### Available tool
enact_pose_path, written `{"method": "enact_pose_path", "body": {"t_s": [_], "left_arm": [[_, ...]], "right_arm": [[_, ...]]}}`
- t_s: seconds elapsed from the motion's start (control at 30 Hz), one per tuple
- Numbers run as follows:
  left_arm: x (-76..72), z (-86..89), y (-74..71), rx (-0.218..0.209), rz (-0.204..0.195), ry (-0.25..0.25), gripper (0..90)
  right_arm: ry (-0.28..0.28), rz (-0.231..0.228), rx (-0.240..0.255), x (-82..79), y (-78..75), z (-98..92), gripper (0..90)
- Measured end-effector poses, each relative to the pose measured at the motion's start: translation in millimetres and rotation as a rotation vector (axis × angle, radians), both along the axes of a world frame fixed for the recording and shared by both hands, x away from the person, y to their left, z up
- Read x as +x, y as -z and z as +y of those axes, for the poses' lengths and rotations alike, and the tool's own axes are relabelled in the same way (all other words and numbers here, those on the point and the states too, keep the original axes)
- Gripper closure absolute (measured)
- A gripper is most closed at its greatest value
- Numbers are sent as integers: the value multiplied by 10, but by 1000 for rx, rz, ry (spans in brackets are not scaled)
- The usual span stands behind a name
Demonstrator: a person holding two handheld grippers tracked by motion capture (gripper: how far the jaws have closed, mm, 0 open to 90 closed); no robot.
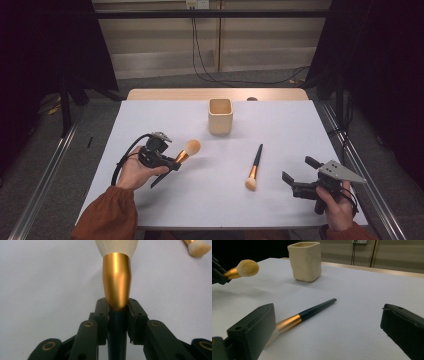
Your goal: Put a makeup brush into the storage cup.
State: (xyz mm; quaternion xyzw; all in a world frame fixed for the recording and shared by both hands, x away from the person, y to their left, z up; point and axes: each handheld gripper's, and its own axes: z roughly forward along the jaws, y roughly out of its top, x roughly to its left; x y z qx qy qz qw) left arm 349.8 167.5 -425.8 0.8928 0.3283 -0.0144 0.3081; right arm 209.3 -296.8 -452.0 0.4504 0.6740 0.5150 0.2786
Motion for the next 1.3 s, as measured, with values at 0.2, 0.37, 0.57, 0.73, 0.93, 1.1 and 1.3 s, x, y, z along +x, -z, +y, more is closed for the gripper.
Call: {"method": "enact_pose_path", "body": {"t_s": [0.2, 0.37, 0.57, 0.73, 0.93, 1.1, 1.3], "left_arm": [[-15, 31, 2, -43, -36, -27, 729], [-35, 63, -25, -78, -70, -26, 729], [-82, 89, -90, -119, -148, -68, 729], [-92, 102, -109, -161, -183, -73, 729], [-100, 83, -127, -209, -192, -56, 729], [-100, 78, -137, -261, -229, -53, 729], [-102, 75, -151, -308, -281, -72, 729]], "right_arm": [[-2, 0, -1, -1, 0, 0, 0], [-1, 1, 2, -4, -2, 0, 0], [-1, -3, 3, -9, -5, -1, 0], [0, -1, 4, -11, -5, -1, 0], [-3, -3, 4, -12, -6, -4, 0], [-3, -3, 2, -12, -6, -5, 0], [-3, -3, 2, -11, -6, -5, 0]]}}
